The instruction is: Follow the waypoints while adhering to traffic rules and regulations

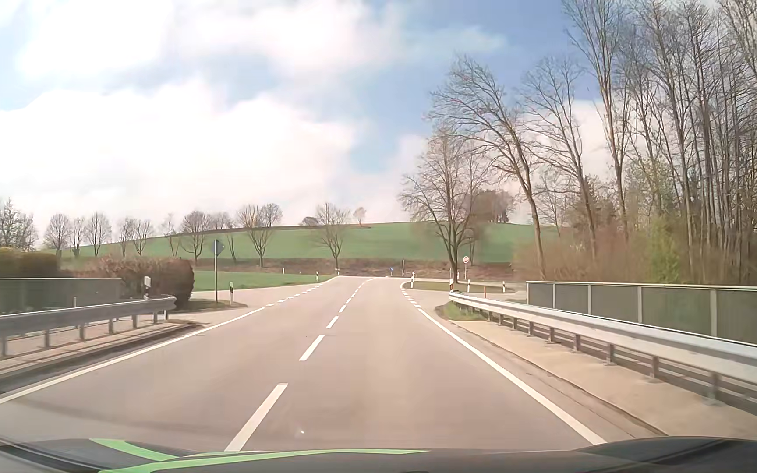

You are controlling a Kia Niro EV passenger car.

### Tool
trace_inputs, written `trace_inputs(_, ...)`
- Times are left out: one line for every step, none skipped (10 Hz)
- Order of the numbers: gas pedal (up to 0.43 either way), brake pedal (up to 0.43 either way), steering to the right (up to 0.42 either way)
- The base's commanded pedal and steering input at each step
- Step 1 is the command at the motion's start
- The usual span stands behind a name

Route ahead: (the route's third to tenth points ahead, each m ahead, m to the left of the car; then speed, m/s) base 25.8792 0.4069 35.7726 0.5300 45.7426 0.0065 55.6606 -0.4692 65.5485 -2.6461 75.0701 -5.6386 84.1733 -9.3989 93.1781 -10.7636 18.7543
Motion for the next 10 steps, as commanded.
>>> trace_inputs(0.000, 0.165, -0.002)
trace_inputs(0.000, 0.165, -0.001)
trace_inputs(0.000, 0.159, -0.001)
trace_inputs(0.000, 0.159, 0.000)
trace_inputs(0.000, 0.159, 0.001)
trace_inputs(0.000, 0.152, 0.001)
trace_inputs(0.000, 0.159, 0.002)
trace_inputs(0.000, 0.159, 0.004)
trace_inputs(0.000, 0.159, 0.005)
trace_inputs(0.000, 0.159, 0.005)
